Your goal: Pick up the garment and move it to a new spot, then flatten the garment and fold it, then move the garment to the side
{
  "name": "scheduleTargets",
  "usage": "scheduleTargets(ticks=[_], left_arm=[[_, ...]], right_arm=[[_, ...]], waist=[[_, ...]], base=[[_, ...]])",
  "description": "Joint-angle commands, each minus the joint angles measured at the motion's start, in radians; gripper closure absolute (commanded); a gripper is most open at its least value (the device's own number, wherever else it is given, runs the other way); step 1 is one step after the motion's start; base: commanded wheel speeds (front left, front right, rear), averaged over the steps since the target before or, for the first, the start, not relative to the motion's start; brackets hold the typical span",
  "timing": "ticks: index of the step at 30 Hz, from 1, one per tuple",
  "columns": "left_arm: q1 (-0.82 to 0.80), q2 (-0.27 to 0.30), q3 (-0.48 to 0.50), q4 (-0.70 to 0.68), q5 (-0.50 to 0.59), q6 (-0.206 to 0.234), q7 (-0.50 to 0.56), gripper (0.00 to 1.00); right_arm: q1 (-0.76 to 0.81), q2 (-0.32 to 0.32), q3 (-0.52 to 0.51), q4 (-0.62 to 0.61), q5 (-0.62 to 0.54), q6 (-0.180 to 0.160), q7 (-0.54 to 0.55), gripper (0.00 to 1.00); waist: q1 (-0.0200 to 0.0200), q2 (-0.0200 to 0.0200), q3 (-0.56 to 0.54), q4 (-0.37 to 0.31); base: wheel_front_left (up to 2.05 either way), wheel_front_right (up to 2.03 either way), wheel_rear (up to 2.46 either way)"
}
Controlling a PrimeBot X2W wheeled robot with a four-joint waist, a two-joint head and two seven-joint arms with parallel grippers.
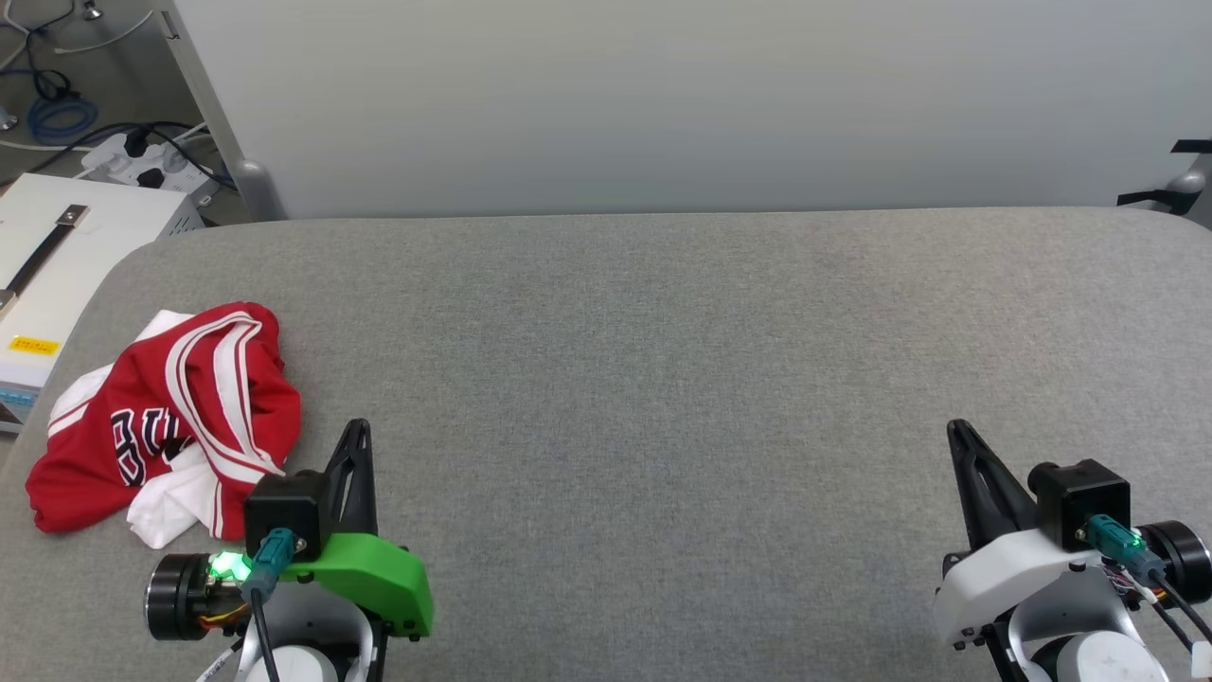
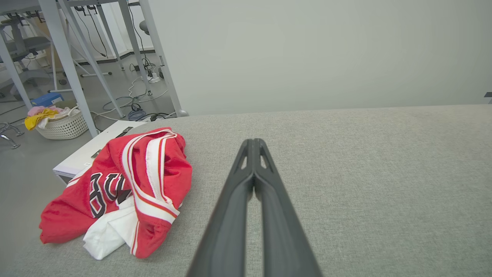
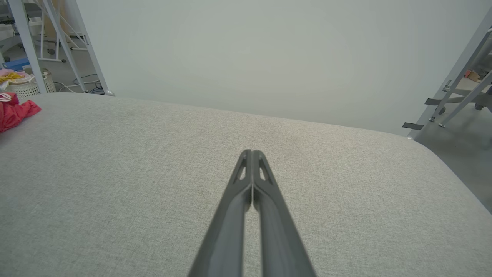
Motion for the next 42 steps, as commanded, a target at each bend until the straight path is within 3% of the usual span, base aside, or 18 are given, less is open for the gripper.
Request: scheduleTargets(ticks=[1,16,17,18,19,20,42], left_arm=[[0.012,-0.004,0.001,-0.002,0.01,0.003,-0.001,1.0],[0.012,-0.004,0.001,-0.002,0.01,0.003,-0.001,1.0],[0.0,0.0,0.0,0.0,0.0,0.0,0.0,0.0],[0.0,0.0,0.0,0.0,-0.001,0.0,0.0,0.0],[0.0,0.0,0.0,0.001,-0.001,0.0,-0.001,1.0],[0.0,0.0,-0.001,0.0,-0.001,0.0,0.0,0.0],[0.003,0.0,-0.011,0.039,-0.034,-0.005,-0.044,0.0]], right_arm=[[0.007,0.0,-0.002,-0.004,-0.01,-0.001,0.003,1.0],[0.007,0.0,-0.002,-0.004,-0.01,-0.001,0.003,1.0],[0.0,0.0,0.0,0.0,0.0,0.0,0.0,0.0],[0.0,0.0,0.0,0.0,0.001,0.0,0.0,0.0],[0.0,0.0,0.0,0.0,0.001,0.0,-0.001,1.0],[0.0,0.0,0.0,0.0,0.001,0.0,0.0,0.0],[-0.004,0.0,-0.018,0.014,0.004,0.0,-0.043,0.0]], waist=[[0.0,0.0,0.0,0.0],[0.0,0.0,0.0,0.0],[0.0,0.0,0.0,0.0],[0.0,0.0,0.0,0.0],[0.0,0.0,0.0,0.0],[0.0,0.0,0.0,0.0],[0.0,0.0,0.005,-0.001]], base=[[0.0,0.0,0.0],[0.0,0.0,0.0],[0.0,0.0,0.0],[0.0,0.0,0.0],[0.0,0.0,0.0],[0.0,0.0,0.0],[0.0,0.0,0.0]])
